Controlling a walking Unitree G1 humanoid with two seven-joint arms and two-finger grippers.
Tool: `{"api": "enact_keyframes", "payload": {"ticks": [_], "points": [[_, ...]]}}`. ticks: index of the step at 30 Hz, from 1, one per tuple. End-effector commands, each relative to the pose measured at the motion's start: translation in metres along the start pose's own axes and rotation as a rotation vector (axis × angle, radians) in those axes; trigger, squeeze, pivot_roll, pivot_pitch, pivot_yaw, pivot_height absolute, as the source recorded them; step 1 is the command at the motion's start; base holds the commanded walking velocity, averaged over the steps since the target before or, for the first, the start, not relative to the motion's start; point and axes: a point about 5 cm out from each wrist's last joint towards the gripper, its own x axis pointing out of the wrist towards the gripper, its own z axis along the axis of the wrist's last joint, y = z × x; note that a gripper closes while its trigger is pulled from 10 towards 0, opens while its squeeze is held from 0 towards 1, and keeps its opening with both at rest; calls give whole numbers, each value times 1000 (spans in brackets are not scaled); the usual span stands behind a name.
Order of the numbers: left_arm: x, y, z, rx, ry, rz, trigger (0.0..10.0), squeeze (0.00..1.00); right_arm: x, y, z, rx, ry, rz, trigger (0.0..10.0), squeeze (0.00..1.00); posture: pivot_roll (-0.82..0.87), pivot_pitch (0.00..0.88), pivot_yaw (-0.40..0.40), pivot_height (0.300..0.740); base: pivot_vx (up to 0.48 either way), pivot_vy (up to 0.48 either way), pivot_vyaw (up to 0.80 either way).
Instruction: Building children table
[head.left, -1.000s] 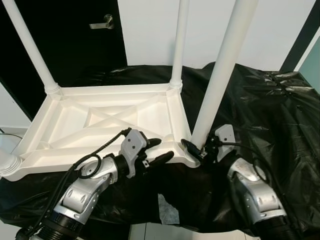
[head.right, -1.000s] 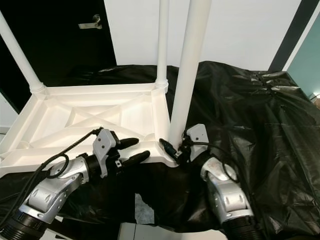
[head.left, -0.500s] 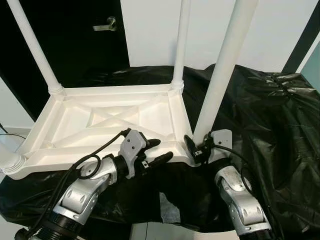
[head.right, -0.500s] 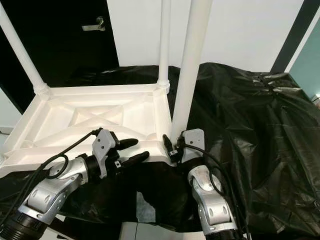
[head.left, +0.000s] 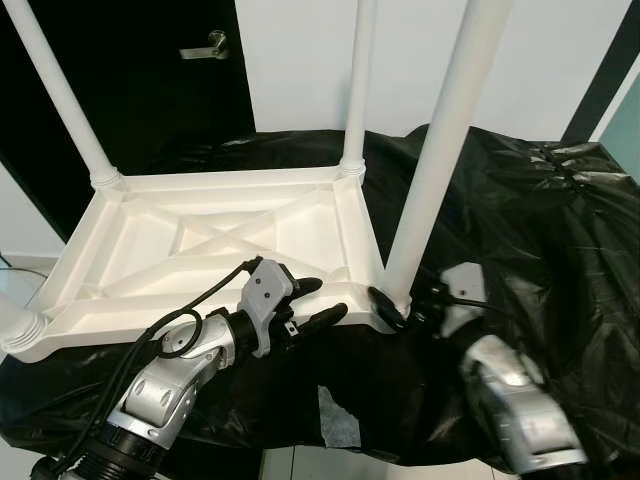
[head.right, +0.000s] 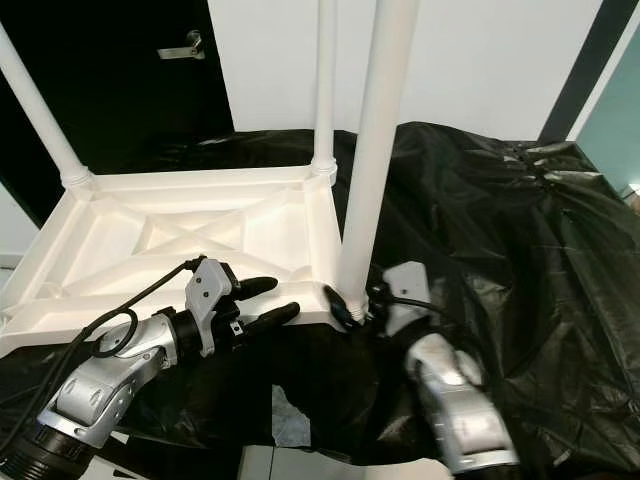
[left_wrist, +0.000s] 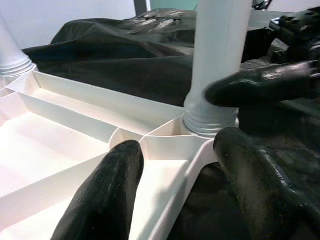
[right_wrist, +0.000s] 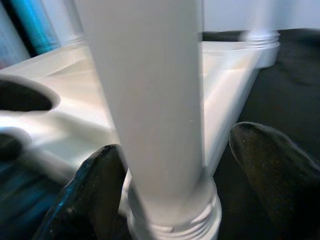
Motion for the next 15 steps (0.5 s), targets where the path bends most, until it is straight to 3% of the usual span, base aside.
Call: {"api": "enact_keyframes", "payload": {"ticks": [1, 3, 8, 9, 11, 14, 15], "points": [[-2, 0, 2, 16, 10, -54, 10000, 0, 0, -7, 0, 16, 4, 48, 10000, 0, -6, 0, -15, 740, 0, 0, 0], [-2, 1, 2, 19, 8, -51, 10000, 0, 2, -18, 1, -7, 28, 107, 10000, 0, -3, 0, -18, 740, 0, 0, 0], [-3, 1, 3, 21, 7, -49, 10000, 0, 6, -27, 1, -33, 46, 148, 10000, 0, 9, 0, -21, 740, 0, 0, 0], [-6, 1, 2, 24, 14, -50, 10000, 0, 15, -32, 3, -68, 70, 253, 10000, 0, 30, 0, -24, 740, 0, 0, 0], [-6, 1, 2, 24, 14, -50, 10000, 0, 15, -32, 3, -68, 70, 253, 10000, 0, 30, 0, -24, 740, 0, 0, 0], [-10, 0, 2, 29, 25, -52, 10000, 0, 28, -32, 6, -84, 93, 414, 10000, 0, 57, 0, -28, 740, 0, 0, 0], [-10, 0, 2, 29, 25, -52, 10000, 0, 28, -32, 6, -84, 93, 414, 10000, 0, 57, 0, -28, 740, 0, 0, 0]]}}
